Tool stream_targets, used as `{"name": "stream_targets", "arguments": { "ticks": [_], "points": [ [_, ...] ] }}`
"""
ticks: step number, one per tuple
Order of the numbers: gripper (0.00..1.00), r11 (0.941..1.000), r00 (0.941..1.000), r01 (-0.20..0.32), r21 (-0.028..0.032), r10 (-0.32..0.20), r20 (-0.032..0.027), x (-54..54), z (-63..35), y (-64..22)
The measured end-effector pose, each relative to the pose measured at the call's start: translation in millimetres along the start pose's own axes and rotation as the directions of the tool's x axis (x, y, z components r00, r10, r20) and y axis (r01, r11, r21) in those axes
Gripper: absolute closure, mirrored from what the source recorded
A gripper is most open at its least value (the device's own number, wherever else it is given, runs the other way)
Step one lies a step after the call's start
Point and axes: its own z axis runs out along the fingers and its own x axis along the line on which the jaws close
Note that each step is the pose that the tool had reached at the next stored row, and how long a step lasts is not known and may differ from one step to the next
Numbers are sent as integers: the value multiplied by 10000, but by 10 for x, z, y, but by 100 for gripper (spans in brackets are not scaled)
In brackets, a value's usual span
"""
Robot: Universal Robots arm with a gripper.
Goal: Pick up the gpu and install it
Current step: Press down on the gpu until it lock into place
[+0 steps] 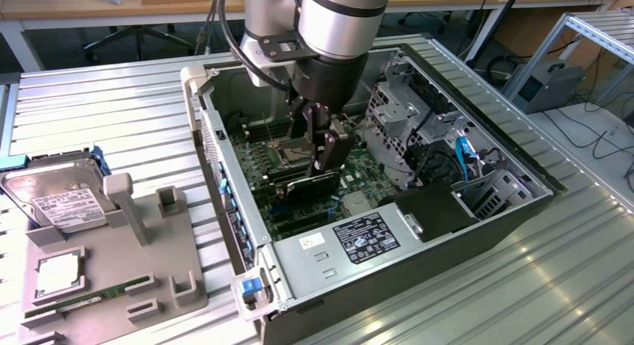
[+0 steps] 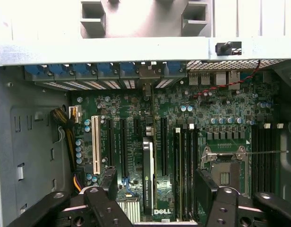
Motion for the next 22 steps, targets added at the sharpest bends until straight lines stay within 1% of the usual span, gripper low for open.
{"name": "stream_targets", "arguments": {
  "ticks": [1,3,4,5,6,7,8,9,10,22],
  "points": [
    [25,10000,10000,0,0,0,0,0,0,0],
    [38,10000,10000,0,0,0,0,0,0,0],
    [50,10000,10000,0,0,0,0,0,0,0],
    [56,10000,10000,-1,0,1,1,0,0,0],
    [69,10000,10000,0,0,0,0,0,0,0],
    [69,10000,10000,0,0,0,0,0,0,0],
    [80,10000,10000,-1,0,1,0,0,0,0],
    [87,10000,10000,0,0,0,0,0,0,0],
    [89,10000,10000,-1,0,1,0,0,0,0],
    [89,10000,10000,0,0,0,0,0,0,0]
  ]
}}
